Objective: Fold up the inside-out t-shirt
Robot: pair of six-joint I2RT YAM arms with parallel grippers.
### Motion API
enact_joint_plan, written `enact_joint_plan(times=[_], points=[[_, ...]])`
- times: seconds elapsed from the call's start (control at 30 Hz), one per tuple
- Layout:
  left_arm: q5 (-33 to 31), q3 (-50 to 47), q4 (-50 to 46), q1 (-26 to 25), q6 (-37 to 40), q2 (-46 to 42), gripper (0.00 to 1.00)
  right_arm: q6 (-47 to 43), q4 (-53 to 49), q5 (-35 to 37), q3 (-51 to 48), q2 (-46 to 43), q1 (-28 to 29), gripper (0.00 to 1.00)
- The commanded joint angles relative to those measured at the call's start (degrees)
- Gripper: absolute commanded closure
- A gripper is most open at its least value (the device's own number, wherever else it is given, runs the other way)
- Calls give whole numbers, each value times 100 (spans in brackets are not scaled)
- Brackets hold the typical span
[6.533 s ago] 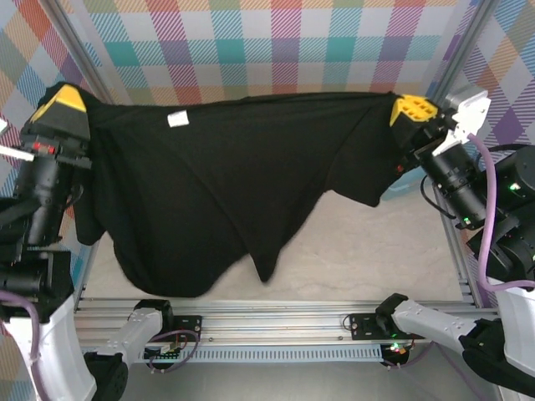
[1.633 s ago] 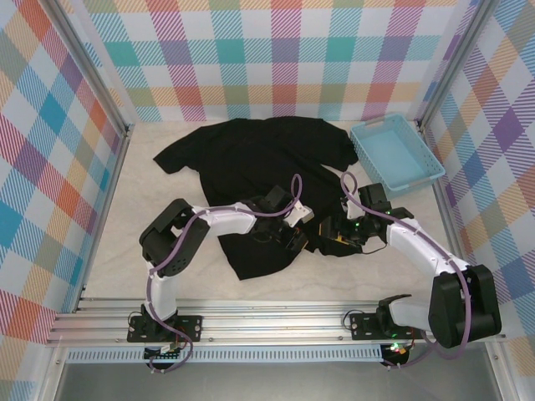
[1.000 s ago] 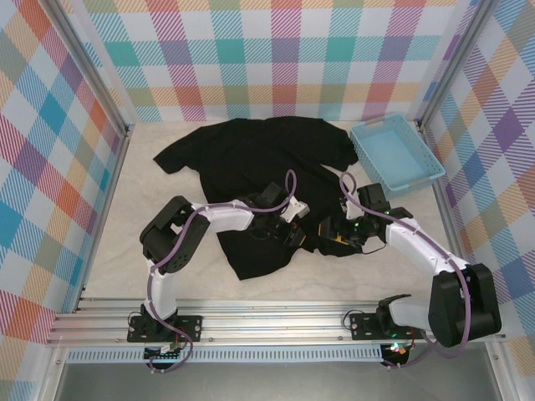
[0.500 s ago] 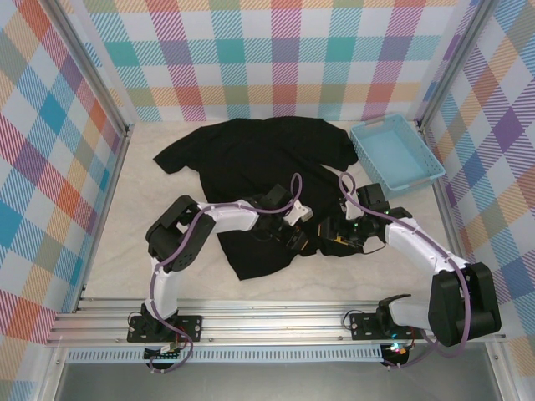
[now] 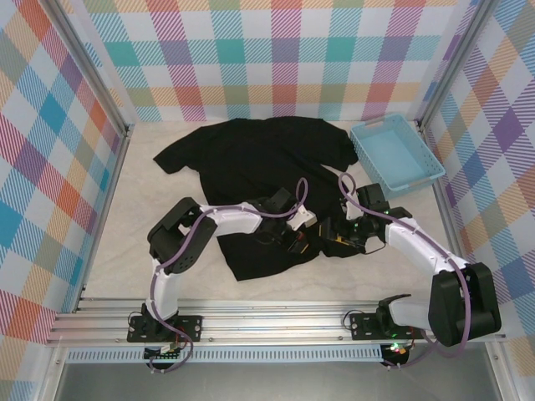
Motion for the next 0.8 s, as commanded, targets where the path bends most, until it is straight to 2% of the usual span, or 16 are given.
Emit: enact_joint_plan(times=[0.0, 0.27, 0.37, 0.47, 0.63, 0.77], points=[[65, -426, 902, 138, -636, -732, 100, -133, -139, 233, 132, -405, 35, 40], [15, -506, 820, 132, -543, -691, 100, 16, 0, 105, -193, -374, 219, 45], [-305, -609, 933, -105, -277, -831, 76, 93, 25, 345, -321, -448, 238, 45], [-872, -566, 995, -452, -73, -849, 62, 120, -95, 668, -284, -502, 150, 43], [-1740, -411, 879, -822, 245, -628, 44, 121, -196, 743, -275, -584, -251, 42], [-2113, -179, 649, -1041, 486, -341, 40, 68, -231, 752, -330, -754, -460, 42]])
